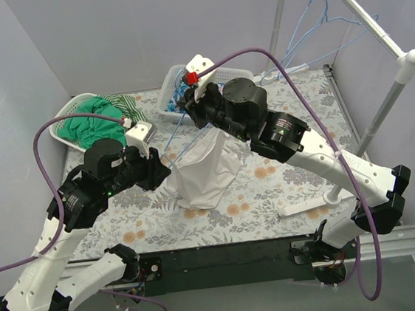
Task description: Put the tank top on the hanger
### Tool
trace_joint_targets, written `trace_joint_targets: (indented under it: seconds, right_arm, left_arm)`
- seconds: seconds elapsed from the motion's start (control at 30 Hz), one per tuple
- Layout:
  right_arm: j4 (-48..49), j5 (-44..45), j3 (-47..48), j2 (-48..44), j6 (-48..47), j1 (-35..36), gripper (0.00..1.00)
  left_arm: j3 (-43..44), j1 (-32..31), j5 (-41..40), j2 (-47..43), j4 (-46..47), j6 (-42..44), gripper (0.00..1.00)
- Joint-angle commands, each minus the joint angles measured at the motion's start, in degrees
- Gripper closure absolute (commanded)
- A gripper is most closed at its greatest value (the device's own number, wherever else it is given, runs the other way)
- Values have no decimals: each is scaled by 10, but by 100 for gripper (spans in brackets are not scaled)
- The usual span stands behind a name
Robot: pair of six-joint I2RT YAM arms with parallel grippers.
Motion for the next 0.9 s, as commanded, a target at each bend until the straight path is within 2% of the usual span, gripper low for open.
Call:
trace_joint_targets:
  seconds: [0.0, 0.23, 0.37, 0.6, 0.87]
  right_arm:
    - [24, 9, 29, -4, 0, -5, 99]
    - [23, 17, 37, 1, -5, -5, 99]
    - [24, 15, 44, 5, -5, -5, 99]
    - [23, 12, 32, 3, 1, -5, 99]
    - [23, 0, 5, -13, 5, -5, 99]
  left_arm:
    - [-11, 2, -10, -12, -6, 3, 79]
    - [-15, 2, -7, -5, -14, 10, 86]
    - [-18, 2, -11, -2, -11, 9, 100]
    - [-30, 2, -41, -27, 12, 13, 100]
    - [-43, 2, -20, -59, 47, 15, 100]
